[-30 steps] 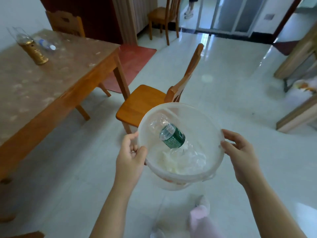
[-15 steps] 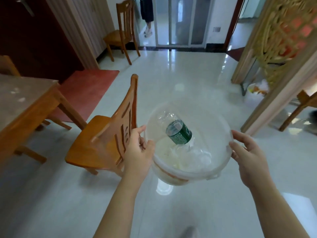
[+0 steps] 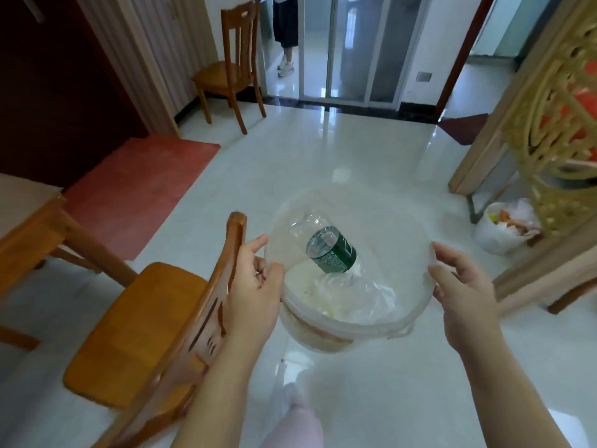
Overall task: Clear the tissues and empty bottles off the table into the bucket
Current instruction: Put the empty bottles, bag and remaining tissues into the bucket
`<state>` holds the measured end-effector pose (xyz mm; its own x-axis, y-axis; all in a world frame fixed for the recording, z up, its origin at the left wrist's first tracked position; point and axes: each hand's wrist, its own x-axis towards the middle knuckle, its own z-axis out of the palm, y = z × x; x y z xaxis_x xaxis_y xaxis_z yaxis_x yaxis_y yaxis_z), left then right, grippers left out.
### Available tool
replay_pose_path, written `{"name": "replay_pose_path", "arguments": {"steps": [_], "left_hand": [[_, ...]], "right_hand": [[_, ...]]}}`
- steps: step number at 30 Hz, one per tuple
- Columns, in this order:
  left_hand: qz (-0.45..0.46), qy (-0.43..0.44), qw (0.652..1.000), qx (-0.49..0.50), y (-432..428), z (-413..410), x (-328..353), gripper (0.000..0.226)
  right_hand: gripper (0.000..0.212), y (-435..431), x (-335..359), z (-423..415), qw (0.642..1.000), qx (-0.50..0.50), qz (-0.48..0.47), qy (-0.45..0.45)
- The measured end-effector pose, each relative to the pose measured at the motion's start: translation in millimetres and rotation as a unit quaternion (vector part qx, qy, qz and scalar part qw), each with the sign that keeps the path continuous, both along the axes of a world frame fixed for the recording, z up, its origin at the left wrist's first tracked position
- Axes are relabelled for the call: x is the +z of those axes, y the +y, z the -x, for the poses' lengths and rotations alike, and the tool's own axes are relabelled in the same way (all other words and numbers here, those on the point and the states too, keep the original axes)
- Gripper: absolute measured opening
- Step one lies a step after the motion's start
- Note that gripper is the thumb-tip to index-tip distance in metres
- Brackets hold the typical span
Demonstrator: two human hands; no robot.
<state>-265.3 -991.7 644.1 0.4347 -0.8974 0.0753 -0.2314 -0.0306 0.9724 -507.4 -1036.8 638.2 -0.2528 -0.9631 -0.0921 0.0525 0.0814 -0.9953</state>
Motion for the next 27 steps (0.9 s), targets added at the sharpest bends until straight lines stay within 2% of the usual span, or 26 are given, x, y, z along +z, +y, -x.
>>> {"name": "replay_pose_path", "arguments": {"steps": [6, 11, 19, 27], "left_hand": [[0.028, -0.006, 1.0, -0.006, -130.5, -57.1, 22.9, 0.035], [0.021, -0.014, 1.0, 0.014, -204.4, -88.6, 22.7, 0.039], [0.007, 0.016, 0.988, 0.151, -322.0, -143.3, 8.8, 0.041], [-0.012, 0.017, 0.961, 0.275, -417.6, -193.6, 30.6, 0.035]], "right_hand": [[0.03, -131.5, 19.3, -58.9, 1.0, 0.003, 0.019, 0.0], [0.035, -223.4, 20.6, -96.1, 0.999, 0.024, 0.027, -0.015], [0.035, -389.7, 6.1, -164.5, 0.99, 0.137, 0.023, 0.007], [0.031, -540.4, 30.2, -245.6, 0.962, 0.267, 0.037, 0.036]]}}
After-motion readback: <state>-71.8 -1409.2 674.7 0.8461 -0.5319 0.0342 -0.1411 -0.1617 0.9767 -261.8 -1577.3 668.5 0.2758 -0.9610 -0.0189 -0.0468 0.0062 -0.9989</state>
